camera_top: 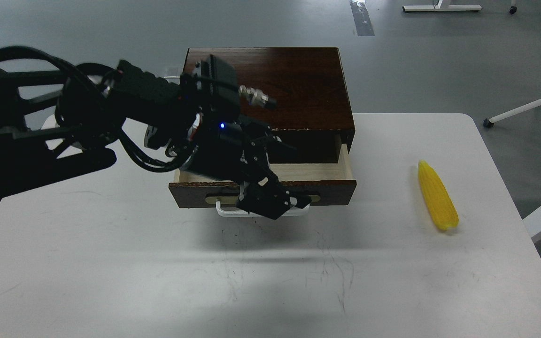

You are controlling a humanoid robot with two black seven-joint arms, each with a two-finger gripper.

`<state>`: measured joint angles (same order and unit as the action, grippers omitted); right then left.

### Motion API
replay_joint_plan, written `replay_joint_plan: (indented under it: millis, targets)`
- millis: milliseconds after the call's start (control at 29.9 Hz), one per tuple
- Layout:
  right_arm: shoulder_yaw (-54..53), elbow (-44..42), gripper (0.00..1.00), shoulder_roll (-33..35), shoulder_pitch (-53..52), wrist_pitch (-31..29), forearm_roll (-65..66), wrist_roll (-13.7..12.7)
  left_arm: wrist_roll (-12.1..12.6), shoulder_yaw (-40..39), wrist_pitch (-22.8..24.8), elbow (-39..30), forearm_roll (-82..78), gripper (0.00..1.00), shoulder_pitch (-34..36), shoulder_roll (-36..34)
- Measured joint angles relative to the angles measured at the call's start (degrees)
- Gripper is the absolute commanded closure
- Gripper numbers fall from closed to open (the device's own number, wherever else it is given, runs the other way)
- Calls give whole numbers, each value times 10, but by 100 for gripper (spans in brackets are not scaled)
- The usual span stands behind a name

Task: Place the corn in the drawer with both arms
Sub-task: 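Release the handle and lift the left arm away from the drawer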

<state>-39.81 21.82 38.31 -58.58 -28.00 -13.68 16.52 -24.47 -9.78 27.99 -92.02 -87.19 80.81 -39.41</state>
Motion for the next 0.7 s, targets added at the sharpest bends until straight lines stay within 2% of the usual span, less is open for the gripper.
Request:
replay_joint_plan:
  millis: [234, 535, 601, 702]
  targets:
    - [194, -4, 0, 24, -68, 0, 87, 8, 2, -41, 0, 213, 352, 2, -8, 7]
    - [371, -3, 0, 23, -112, 0, 273, 14, -5, -50, 0, 427, 699, 2, -35, 53]
    - [405, 0, 0, 20, -118, 0, 338, 25, -5, -52, 0, 481, 773, 2, -41, 69]
    - [447, 3, 0, 11, -120, 0, 417, 43, -5, -65, 0, 528, 854, 2, -57, 84]
